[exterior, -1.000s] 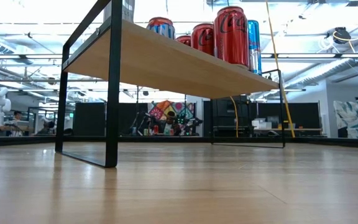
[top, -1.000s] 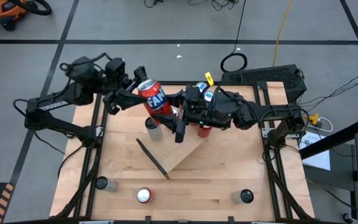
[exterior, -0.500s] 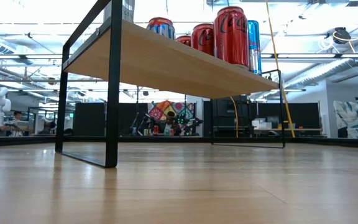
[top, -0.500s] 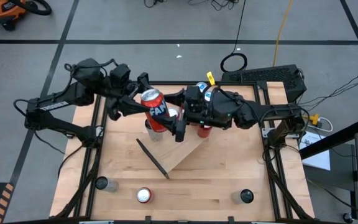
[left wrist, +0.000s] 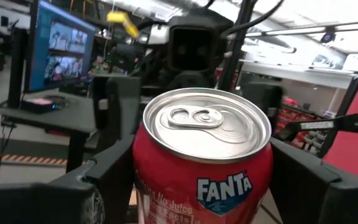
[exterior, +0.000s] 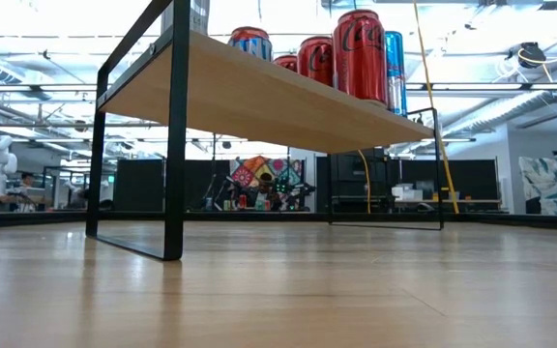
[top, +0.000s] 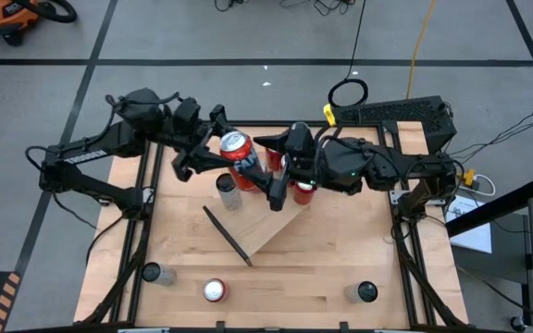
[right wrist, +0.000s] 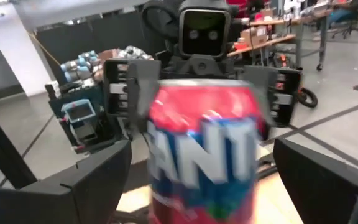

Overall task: Place canned beverage on shelf
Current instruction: Put the top orange soda can on the shelf

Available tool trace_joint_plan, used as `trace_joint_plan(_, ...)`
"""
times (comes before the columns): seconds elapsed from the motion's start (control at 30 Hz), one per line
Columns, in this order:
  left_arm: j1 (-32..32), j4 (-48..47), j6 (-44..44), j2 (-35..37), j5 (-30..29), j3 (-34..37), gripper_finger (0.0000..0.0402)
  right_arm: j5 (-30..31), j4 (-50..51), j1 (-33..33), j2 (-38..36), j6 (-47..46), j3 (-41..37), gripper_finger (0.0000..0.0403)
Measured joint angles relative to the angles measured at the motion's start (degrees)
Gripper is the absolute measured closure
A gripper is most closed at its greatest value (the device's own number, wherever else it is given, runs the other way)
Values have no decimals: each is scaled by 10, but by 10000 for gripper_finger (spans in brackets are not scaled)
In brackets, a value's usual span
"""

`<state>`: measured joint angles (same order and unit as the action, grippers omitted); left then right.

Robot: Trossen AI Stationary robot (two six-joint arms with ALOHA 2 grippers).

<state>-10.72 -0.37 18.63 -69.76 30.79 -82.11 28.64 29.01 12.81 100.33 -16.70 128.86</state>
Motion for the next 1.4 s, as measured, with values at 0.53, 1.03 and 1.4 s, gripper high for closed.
trace_joint_plan(0.53,0,-1,-1,-29,-4,0,111,-6,91,-1,8,-36,0,55)
trace_joint_plan(1.03,0,-9,-11,-30,3,-1,111,-4,88,-8,24,-52,-1,103)
trace_joint_plan(1.4,0,-38,-10,-30,9,-1,93,-3,106,-7,26,-75,-1,131)
